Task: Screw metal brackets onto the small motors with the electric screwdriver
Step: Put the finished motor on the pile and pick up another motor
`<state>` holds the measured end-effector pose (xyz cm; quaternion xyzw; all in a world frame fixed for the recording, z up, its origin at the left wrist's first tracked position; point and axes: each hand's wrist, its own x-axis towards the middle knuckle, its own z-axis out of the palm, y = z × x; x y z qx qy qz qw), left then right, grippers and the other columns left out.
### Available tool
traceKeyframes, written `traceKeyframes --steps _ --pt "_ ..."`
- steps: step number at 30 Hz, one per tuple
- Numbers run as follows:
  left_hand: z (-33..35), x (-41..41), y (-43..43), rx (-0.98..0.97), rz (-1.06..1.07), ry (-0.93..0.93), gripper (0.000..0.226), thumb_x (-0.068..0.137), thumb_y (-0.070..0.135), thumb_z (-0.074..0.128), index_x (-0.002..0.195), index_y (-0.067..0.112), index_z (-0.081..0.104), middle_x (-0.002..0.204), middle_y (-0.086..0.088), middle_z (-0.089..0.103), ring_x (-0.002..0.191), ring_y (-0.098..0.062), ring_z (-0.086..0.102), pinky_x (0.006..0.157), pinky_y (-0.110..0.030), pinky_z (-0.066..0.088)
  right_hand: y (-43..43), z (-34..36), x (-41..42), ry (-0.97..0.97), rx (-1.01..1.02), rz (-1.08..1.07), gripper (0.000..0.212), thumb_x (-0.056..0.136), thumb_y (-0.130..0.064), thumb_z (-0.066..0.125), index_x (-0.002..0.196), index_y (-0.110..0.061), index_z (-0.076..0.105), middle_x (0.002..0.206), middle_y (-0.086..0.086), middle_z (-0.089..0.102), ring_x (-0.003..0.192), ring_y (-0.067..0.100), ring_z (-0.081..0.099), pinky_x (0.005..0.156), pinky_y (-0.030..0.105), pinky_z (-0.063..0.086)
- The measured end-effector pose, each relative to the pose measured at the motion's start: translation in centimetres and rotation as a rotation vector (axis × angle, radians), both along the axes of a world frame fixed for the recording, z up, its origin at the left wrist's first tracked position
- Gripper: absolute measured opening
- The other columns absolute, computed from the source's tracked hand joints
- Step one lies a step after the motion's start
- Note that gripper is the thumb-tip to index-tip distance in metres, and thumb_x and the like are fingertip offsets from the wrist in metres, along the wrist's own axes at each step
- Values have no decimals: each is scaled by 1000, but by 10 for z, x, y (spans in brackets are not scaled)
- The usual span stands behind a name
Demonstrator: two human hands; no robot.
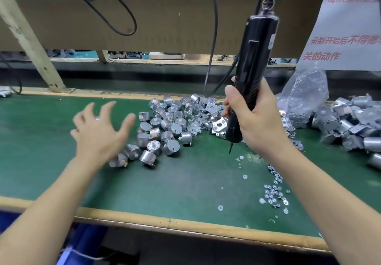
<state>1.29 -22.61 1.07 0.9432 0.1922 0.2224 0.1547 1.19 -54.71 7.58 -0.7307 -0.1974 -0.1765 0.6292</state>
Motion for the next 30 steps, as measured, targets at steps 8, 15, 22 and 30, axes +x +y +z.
traceKeyframes --steps 8,15,22,30 --pt "-2 51 39 -140 -146 101 29 89 37 64 110 16 63 96 -10 66 112 -35 54 88 -39 41 -5 0 4 19 26 -4 17 99 -37 62 108 -25 53 86 4 62 70 19 68 77 54 58" --pt "5 54 12 31 -313 424 34 96 43 50 81 17 67 79 -3 67 82 -27 58 66 -31 40 -5 -1 6 13 18 -23 14 103 -32 61 109 -22 53 87 3 63 69 17 67 74 46 59" --pt "30 103 -17 224 -274 169 52 99 53 36 109 8 60 112 -20 63 106 -37 54 91 -45 43 -3 -2 9 15 4 -26 20 103 -32 61 111 -15 53 86 2 63 71 20 67 78 50 57" --pt "12 155 -75 188 -417 526 76 84 81 27 146 38 38 152 -19 32 142 -43 20 111 -61 26 -19 6 17 -3 21 -16 19 100 -30 65 104 -12 57 76 -2 67 70 21 69 75 44 59"
